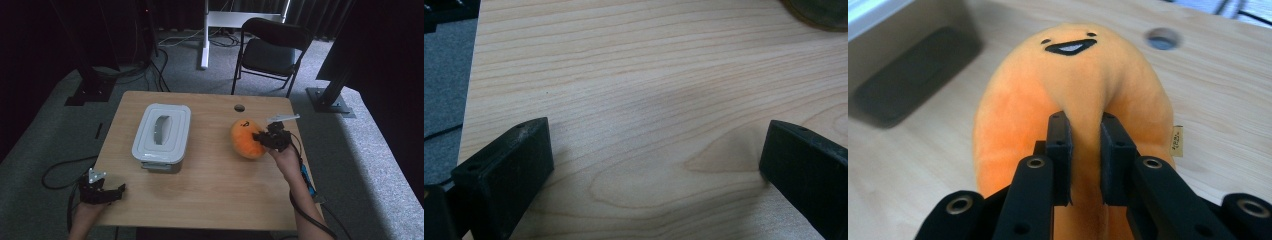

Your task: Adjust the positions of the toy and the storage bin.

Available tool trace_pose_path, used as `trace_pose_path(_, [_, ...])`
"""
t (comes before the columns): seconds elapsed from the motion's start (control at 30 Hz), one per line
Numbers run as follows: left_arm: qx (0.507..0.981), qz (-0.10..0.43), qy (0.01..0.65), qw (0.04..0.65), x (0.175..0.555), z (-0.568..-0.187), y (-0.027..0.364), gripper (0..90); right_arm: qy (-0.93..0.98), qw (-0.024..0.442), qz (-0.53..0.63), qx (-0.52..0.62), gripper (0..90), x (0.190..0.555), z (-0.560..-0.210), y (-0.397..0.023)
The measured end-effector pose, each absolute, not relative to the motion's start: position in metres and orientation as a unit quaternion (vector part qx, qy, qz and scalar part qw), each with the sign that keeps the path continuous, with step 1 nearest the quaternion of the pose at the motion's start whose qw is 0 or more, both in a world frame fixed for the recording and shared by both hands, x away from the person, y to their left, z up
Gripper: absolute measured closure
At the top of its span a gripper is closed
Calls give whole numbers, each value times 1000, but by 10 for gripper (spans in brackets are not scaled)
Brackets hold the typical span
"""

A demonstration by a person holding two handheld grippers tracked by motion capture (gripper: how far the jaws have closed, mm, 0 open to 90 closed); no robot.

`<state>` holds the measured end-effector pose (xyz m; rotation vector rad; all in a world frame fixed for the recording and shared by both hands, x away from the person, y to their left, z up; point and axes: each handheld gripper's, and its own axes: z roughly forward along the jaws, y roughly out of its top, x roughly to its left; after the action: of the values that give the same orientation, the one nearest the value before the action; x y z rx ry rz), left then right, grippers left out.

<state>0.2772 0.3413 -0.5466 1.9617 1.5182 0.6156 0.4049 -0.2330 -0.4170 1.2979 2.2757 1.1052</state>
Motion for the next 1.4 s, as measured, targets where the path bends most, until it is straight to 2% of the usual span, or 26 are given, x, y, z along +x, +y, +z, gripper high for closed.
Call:
trace_pose_path(0.4, [735, 231, 569, 289, 277, -547, 341, 12, 741, 188, 352, 539, 780, 426, -425, -300])
trace_pose_path(0.7, [735, 231, 569, 289, 277, -547, 341, 12, 699, 208, 340, 594, 779, 440, -435, -335])
trace_pose_path(1.0, [735, 231, 569, 289, 277, -547, 341, 12, 687, 175, 332, 622, 767, 450, -463, -345])
trace_pose_path(1.1, [735, 231, 569, 289, 277, -547, 341, 12, 684, 180, 340, 620, 701, 448, -464, -346])
trace_pose_path(1.27, [737, 229, 566, 290, 277, -546, 341, 12, 690, 189, 335, 614, 530, 444, -457, -345])
trace_pose_path(1.33, [742, 227, 560, 291, 277, -546, 340, 12, 682, 201, 347, 612, 509, 441, -453, -345])
trace_pose_path(1.4, [744, 226, 556, 293, 277, -546, 339, 11, 675, 204, 364, 608, 392, 437, -447, -344])
